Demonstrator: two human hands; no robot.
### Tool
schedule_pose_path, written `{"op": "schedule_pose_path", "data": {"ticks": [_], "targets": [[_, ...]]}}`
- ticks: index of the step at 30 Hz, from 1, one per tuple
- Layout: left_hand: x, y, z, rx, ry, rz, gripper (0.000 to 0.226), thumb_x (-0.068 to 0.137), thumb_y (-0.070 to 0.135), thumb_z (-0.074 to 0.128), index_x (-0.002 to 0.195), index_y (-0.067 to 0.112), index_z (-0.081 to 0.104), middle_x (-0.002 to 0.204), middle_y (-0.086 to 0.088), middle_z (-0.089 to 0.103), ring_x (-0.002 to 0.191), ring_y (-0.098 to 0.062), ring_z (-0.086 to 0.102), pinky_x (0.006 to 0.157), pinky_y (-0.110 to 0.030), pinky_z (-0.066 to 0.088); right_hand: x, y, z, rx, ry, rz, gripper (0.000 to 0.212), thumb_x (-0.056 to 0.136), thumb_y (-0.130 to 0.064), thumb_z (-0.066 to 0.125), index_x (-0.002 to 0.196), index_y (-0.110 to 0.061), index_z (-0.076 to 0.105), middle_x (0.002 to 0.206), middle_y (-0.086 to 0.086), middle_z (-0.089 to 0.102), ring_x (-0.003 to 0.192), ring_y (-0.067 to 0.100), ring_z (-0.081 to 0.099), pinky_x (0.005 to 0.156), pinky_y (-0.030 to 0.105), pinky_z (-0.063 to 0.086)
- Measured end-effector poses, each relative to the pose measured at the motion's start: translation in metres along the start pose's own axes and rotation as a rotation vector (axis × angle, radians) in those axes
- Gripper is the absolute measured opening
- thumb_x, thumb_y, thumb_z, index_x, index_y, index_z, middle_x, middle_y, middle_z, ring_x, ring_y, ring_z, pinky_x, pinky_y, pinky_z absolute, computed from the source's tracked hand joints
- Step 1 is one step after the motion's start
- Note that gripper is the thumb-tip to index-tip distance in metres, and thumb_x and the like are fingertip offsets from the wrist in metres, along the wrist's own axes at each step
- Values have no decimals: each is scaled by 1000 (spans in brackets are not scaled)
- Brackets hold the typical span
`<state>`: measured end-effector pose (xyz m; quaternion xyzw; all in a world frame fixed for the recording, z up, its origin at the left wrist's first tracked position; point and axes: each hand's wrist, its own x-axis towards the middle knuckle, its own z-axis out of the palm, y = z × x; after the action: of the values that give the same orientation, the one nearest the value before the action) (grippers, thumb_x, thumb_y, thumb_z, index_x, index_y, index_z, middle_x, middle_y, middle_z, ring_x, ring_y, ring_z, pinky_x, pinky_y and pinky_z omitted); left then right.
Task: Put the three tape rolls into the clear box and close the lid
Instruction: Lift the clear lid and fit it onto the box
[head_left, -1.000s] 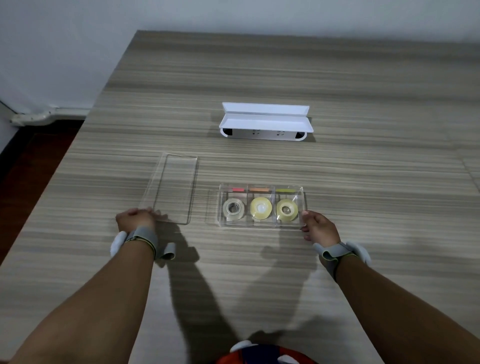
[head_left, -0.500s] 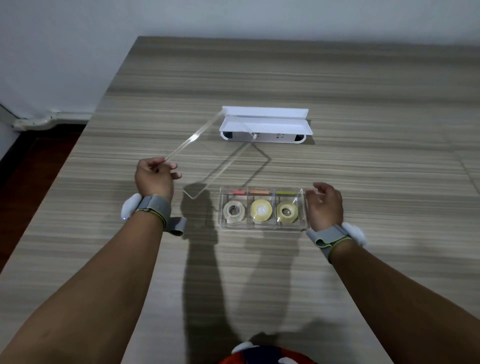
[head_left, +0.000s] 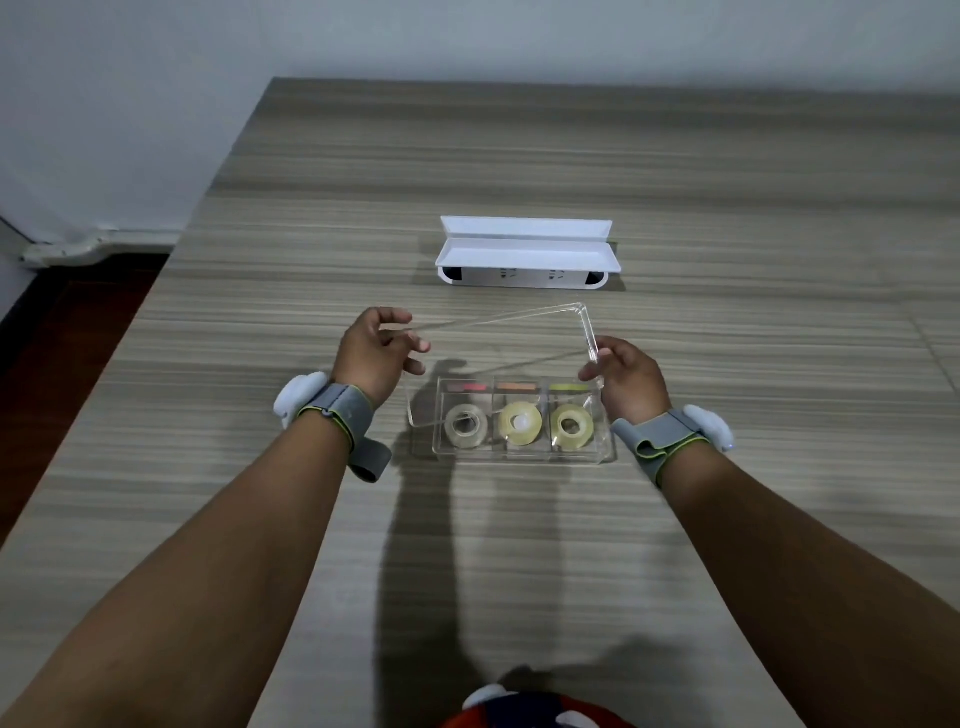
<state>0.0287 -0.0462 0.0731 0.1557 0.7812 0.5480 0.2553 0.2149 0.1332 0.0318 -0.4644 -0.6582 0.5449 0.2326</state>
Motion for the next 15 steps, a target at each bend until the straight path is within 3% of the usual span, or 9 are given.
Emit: {"op": "schedule_pose_path", "data": {"ticks": [3, 6, 8, 9, 11, 13, 15], "targets": [[3, -9, -2, 10, -17, -63, 23, 93, 11, 52, 115, 6, 55, 84, -4, 69, 39, -2, 59, 54, -13, 48, -2, 0, 1, -51, -16, -19, 24, 95, -16, 43, 110, -10, 61, 65, -5, 58, 50, -5, 50, 59, 14, 38], [6, -12, -2, 251, -45, -108, 27, 94, 27, 51, 97, 6, 68, 77, -2, 70, 57, -16, 66, 68, -24, 54, -5, -1, 3, -34, 2, -43, 22, 94, -17, 44, 107, -8, 61, 67, -7, 56, 50, -5, 49, 49, 3, 34], [3, -5, -4, 498, -81, -109, 41, 93, 45, 45, 84, 14, 71, 82, -5, 72, 79, -28, 66, 82, -33, 51, -7, -5, 3, -6, 40, -81, 23, 95, -17, 43, 104, -4, 59, 68, -7, 55, 61, -1, 48, 54, 1, 34], [2, -1, -4, 609, -96, -118, 49, 94, 51, 40, 87, 14, 72, 86, -6, 70, 86, -29, 64, 82, -33, 47, -6, -5, 4, 6, 57, -97, 23, 95, -17, 42, 104, -3, 58, 68, -7, 54, 63, -1, 48, 57, 1, 34], [0, 7, -3, 696, -110, -135, 56, 95, 53, 33, 98, 12, 72, 86, -7, 62, 85, -26, 58, 78, -29, 40, -7, -5, 5, 32, 71, -139, 19, 96, -17, 41, 102, -8, 57, 70, -8, 54, 64, -2, 50, 69, 13, 40], [-2, 14, 0, 519, -128, -205, 49, 96, 45, 36, 103, 9, 69, 73, -6, 61, 65, -17, 58, 63, -23, 41, -7, -4, 4, 52, 80, -180, 13, 96, -18, 41, 98, -17, 54, 74, -9, 55, 65, 2, 49, 73, 30, 44], [-5, 16, 0, 236, -174, -312, 38, 96, 33, 38, 112, 11, 63, 68, -3, 66, 53, -12, 53, 49, -22, 33, -9, -4, 3, 105, 100, -194, 11, 96, -16, 41, 98, -20, 52, 80, -8, 56, 65, 1, 50, 67, 24, 45]]}}
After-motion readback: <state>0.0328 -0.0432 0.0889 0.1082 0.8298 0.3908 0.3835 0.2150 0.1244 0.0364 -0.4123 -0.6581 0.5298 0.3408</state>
